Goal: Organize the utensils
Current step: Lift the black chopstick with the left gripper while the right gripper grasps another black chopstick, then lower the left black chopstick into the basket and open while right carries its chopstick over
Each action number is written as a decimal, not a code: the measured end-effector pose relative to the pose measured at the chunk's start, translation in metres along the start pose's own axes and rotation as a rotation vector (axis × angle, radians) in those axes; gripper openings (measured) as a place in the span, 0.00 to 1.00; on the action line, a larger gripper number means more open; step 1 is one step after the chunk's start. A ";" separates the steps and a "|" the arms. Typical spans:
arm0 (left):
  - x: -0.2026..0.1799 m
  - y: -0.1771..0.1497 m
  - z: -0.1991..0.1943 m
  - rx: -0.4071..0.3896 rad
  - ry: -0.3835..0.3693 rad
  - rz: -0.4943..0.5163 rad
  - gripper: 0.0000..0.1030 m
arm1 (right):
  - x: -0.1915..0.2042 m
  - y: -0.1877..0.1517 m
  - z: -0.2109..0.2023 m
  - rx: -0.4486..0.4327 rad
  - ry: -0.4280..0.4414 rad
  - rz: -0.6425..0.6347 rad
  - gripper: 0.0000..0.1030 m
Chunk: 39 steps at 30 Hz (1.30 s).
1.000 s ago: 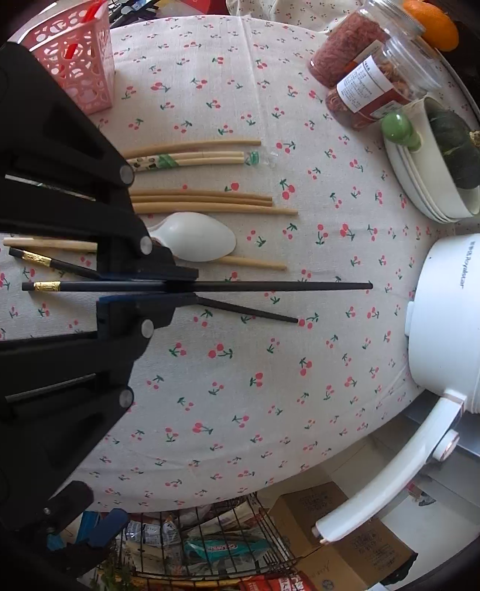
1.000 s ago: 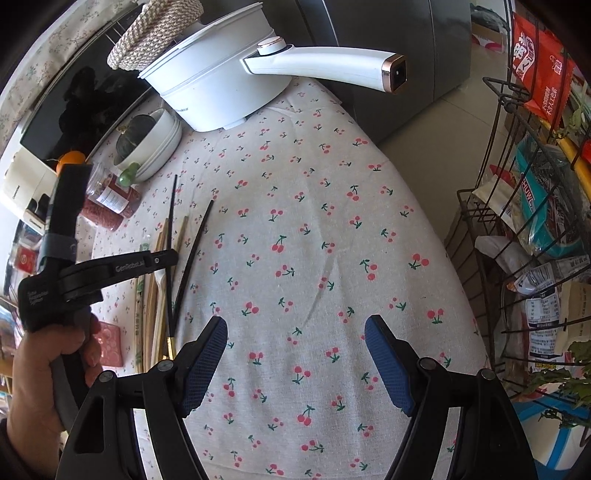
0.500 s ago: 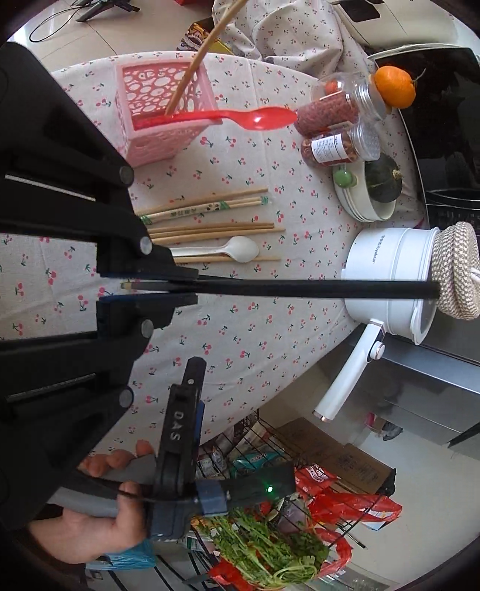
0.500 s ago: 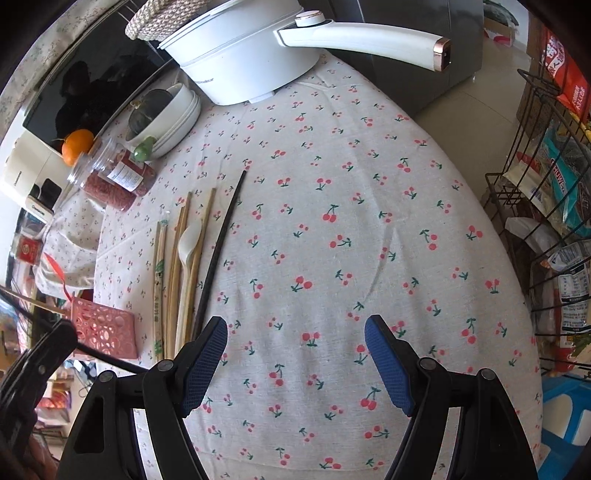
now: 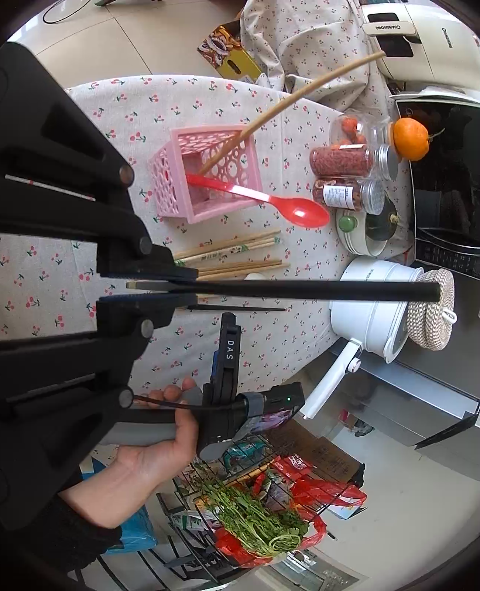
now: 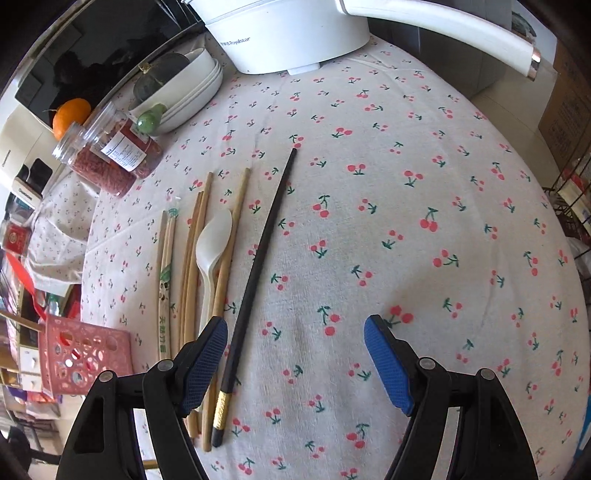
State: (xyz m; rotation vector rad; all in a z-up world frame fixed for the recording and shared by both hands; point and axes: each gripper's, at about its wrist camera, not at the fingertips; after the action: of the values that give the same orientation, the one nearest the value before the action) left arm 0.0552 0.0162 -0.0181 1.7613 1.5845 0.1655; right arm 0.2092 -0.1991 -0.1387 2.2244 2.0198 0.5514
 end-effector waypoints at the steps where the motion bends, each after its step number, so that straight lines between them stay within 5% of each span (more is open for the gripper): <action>1: 0.003 -0.001 -0.003 -0.003 -0.005 -0.007 0.07 | 0.002 0.001 0.003 -0.003 -0.002 0.003 0.73; 7: 0.016 -0.005 -0.013 -0.001 -0.012 -0.035 0.07 | 0.029 0.005 0.012 -0.068 -0.126 -0.078 0.64; 11: 0.019 -0.007 -0.013 0.008 -0.011 -0.043 0.07 | 0.048 -0.001 0.017 -0.078 -0.261 -0.178 0.46; 15: 0.019 -0.008 -0.015 0.009 -0.007 -0.042 0.07 | 0.049 -0.002 0.014 -0.059 -0.232 -0.224 0.20; 20: 0.018 -0.009 -0.016 0.006 0.000 -0.045 0.07 | 0.031 -0.002 0.009 -0.033 -0.139 -0.198 0.06; 27: 0.015 -0.007 -0.031 -0.060 0.005 -0.050 0.07 | 0.009 -0.006 -0.047 -0.157 0.088 -0.169 0.06; 39: 0.009 0.008 -0.069 -0.257 0.028 -0.039 0.07 | 0.016 -0.047 -0.160 -0.450 0.251 -0.295 0.06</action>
State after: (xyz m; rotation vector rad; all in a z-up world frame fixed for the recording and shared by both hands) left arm 0.0253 0.0547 0.0323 1.5348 1.5414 0.3603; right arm 0.1141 -0.2055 -0.0002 1.6340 2.0217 1.1585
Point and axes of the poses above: each gripper's, at about its wrist camera, not at the fingertips, and z roughly the way its jaws point, x to its left, y to its top, and after that the axes turned 4 degrees about -y, right-handed
